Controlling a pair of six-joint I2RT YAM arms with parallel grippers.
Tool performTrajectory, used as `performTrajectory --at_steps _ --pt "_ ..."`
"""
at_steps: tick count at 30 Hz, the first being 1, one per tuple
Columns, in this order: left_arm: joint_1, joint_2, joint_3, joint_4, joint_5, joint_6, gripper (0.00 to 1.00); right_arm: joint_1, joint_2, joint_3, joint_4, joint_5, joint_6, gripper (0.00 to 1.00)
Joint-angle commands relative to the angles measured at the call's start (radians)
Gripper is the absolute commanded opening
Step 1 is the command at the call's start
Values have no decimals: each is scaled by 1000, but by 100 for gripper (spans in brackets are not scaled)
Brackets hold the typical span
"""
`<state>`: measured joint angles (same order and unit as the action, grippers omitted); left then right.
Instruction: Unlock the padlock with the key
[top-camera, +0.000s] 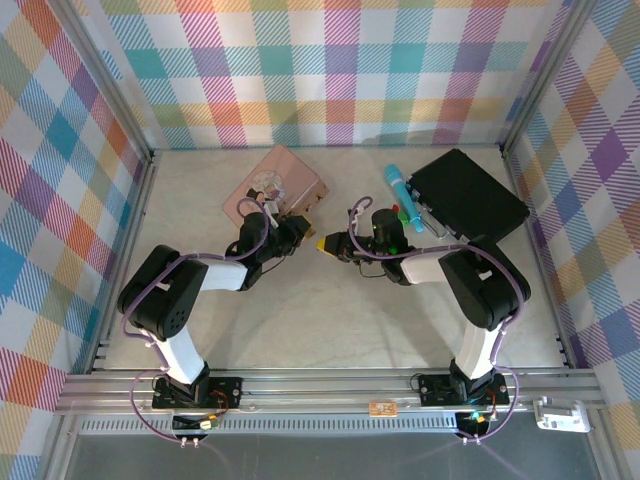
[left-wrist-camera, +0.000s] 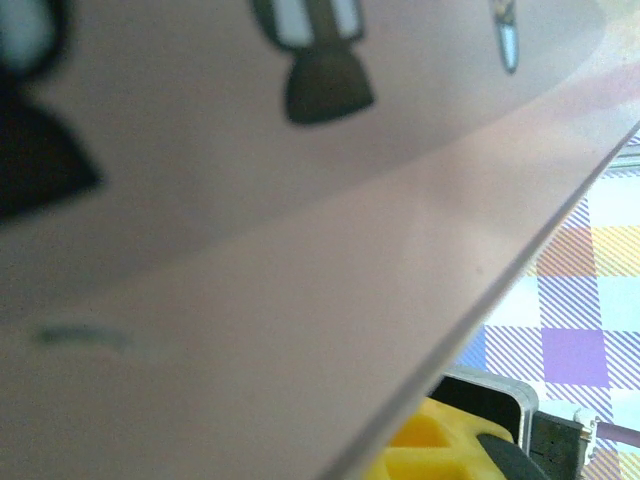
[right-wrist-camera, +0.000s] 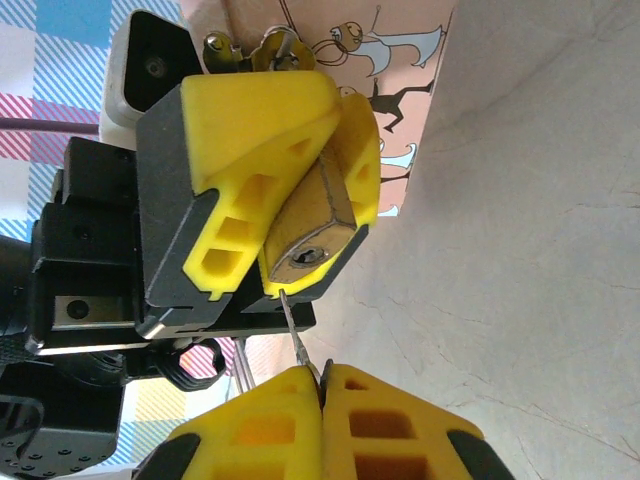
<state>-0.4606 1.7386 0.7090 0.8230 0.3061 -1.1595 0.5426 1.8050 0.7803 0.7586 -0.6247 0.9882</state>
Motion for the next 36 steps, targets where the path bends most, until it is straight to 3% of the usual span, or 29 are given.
performTrajectory --at_steps 1,20,30,36 --pt "-14 -30 -14 67 65 -38 0 -9 8 18 29 7 12 0" --pt "-41 -48 -2 58 76 -38 0 -15 45 49 64 5 43 0" --pt "-79 -45 -17 25 74 -12 0 -21 48 78 148 -19 341 0" --pt "-91 -36 -16 32 76 -15 0 -23 25 95 89 -9 290 0"
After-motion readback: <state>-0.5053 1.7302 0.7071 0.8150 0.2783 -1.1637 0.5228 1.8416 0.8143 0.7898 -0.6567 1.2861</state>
